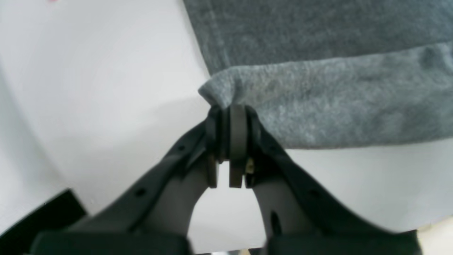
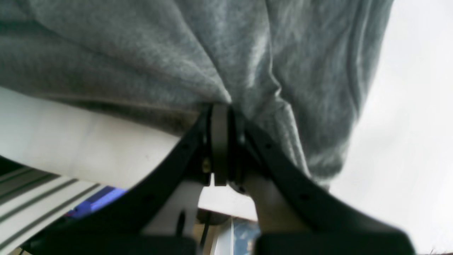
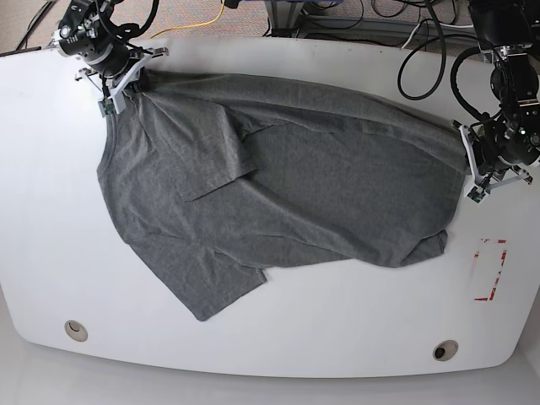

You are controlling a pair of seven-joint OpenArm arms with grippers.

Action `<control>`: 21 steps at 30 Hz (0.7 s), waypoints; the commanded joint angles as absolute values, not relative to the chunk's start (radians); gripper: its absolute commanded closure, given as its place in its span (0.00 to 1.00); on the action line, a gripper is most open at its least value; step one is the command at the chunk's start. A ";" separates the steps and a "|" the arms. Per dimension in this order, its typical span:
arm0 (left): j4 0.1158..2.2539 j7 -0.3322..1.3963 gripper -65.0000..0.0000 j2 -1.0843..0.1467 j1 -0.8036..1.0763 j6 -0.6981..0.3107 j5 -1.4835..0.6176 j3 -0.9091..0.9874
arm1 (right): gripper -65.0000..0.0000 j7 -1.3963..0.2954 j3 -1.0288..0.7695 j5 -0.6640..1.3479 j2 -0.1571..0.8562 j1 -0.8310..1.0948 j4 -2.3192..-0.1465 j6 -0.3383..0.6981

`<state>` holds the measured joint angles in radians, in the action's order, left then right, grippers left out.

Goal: Layout the t-shirt on the table in an organized manner, then fold the t-shirt properly
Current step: 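Drag the held edge with the left gripper along the table, away from the right gripper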

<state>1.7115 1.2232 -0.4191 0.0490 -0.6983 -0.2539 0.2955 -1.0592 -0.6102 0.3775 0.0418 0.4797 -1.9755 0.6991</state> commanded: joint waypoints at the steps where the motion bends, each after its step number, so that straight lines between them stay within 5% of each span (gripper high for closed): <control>1: 1.682 1.219 0.97 -0.443 0.028 -0.698 -0.243 0.305 | 1.00 -1.047 -0.616 0.387 0.047 0.481 -1.991 0.698; 21: 1.584 1.214 0.97 -0.475 0.038 -0.698 -0.248 0.302 | 1.00 -1.047 -0.616 0.386 0.053 0.498 -1.989 0.698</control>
<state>1.5745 1.2186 -0.4553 0.0563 -0.6975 -0.2512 0.2977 -1.0588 -0.6098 0.3790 0.0395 0.4923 -1.9751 0.6994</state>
